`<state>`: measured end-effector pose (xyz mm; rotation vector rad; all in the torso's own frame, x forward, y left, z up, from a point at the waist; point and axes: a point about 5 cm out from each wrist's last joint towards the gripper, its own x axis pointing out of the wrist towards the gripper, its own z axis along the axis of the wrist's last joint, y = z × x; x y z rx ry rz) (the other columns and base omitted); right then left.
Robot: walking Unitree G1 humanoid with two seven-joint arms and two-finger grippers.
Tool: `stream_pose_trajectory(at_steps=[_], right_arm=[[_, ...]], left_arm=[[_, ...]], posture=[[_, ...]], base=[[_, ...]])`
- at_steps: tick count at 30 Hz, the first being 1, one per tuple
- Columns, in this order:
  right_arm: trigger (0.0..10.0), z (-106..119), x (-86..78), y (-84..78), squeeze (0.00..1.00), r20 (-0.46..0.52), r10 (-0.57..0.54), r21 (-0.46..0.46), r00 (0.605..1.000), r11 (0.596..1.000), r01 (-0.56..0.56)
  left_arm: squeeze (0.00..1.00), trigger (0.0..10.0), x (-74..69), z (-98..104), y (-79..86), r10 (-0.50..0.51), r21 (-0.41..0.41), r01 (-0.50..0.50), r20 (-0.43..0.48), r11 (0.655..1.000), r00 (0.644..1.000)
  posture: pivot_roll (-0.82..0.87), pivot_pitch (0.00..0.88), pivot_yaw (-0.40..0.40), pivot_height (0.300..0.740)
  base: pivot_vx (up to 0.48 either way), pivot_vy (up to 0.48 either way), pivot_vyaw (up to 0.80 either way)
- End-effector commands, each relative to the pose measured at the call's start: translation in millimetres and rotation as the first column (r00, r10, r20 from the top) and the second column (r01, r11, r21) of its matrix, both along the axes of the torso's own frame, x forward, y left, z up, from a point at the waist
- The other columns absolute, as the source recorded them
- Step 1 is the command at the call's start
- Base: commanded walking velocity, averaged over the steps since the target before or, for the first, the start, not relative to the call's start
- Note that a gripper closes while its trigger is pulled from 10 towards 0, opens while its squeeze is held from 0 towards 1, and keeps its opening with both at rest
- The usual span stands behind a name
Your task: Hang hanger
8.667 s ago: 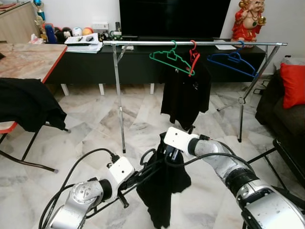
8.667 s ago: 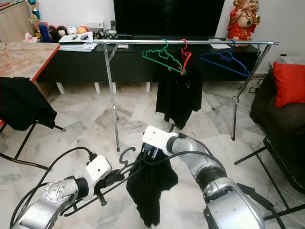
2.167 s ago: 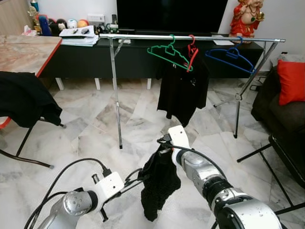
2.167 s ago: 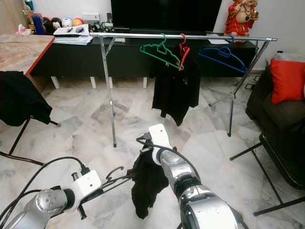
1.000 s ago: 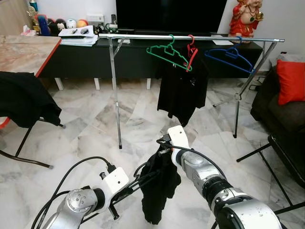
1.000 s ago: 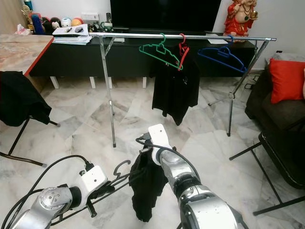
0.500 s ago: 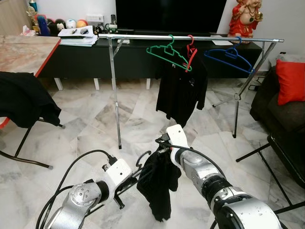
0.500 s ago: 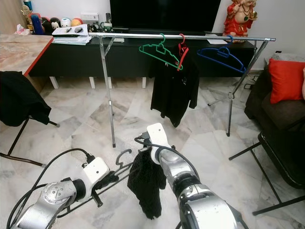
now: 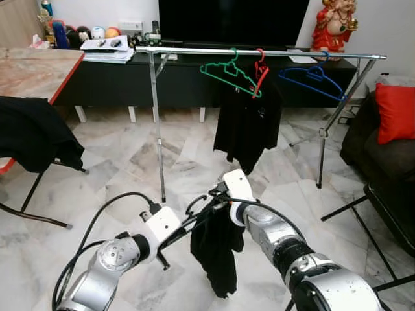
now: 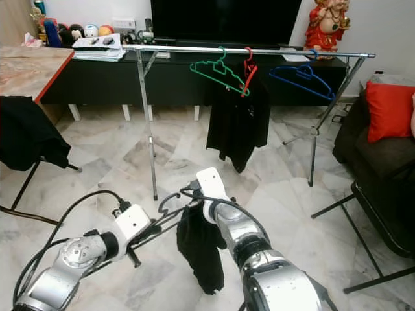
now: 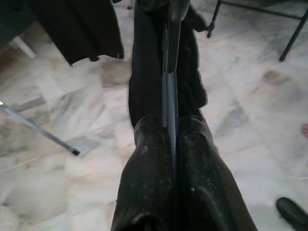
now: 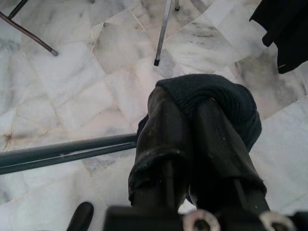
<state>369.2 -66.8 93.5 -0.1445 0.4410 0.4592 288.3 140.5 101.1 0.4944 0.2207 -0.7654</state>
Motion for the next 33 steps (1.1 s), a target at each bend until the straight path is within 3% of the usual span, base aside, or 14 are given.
stream_pose_trajectory(at_steps=[1, 2, 10, 17, 24, 26, 28, 33], right_arm=[[10.0, 12, 5.3, 3.0, 0.00, 0.049, 0.022, -0.007, 0.999, 1.000, -0.021], [10.0, 12, 5.3, 3.2, 0.00, 0.053, 0.031, -0.014, 0.998, 0.999, -0.030], [10.0, 13, 5.4, 3.6, 0.00, 0.061, 0.048, -0.030, 0.997, 0.998, -0.046], [10.0, 13, 4.3, 7.4, 0.00, 0.084, 0.114, -0.081, 0.990, 0.991, -0.108], [10.0, 14, 0.7, 17.4, 0.00, 0.096, 0.225, -0.098, 0.970, 0.971, -0.216], [10.0, 15, -2.3, 23.3, 0.00, 0.111, 0.299, -0.111, 0.948, 0.952, -0.287], [10.0, 14, -8.1, 31.2, 0.00, 0.128, 0.411, -0.119, 0.902, 0.910, -0.398], [10.0, 14, -12.3, 34.9, 0.00, 0.128, 0.474, -0.112, 0.871, 0.880, -0.462]], left_arm=[[0.00, 10.0, -6.8, 6, -11.1, -0.097, -0.047, 0.096, -0.012, 0.994, 0.995], [0.00, 10.0, -17.8, 1, -15.4, -0.184, -0.060, 0.180, -0.080, 0.982, 0.980], [0.00, 10.0, -28.9, -9, -11.9, -0.258, -0.011, 0.259, -0.165, 0.966, 0.952], [0.00, 10.0, -25.4, -4, -14.6, -0.304, 0.013, 0.308, -0.127, 0.951, 0.944], [0.00, 10.0, -5.5, 5, -23.5, -0.236, 0.018, 0.236, 0.040, 0.972, 0.971], [0.00, 10.0, -1.2, 8, -27.0, -0.214, 0.007, 0.214, 0.072, 0.977, 0.974], [0.00, 10.0, 3.6, 12, -32.7, -0.178, -0.032, 0.183, 0.122, 0.983, 0.976], [0.00, 10.0, 6.9, 12, -35.1, -0.140, -0.046, 0.147, 0.128, 0.988, 0.982]], posture=[[0.14, 0.064, -0.116, 0.740], [0.14, 0.065, -0.115, 0.740], [0.15, 0.063, -0.113, 0.740], [0.14, 0.060, -0.112, 0.740], [0.14, 0.059, -0.113, 0.740], [0.14, 0.059, -0.112, 0.740], [0.14, 0.060, -0.111, 0.740], [0.14, 0.061, -0.111, 0.740]], base=[[0.000, 0.000, 0.00], [0.000, 0.000, 0.00], [0.000, 0.000, 0.00], [0.000, 0.000, 0.00], [0.000, 0.000, 0.00], [0.000, 0.000, 0.00], [0.000, 0.000, 0.00], [0.000, 0.000, 0.00]])
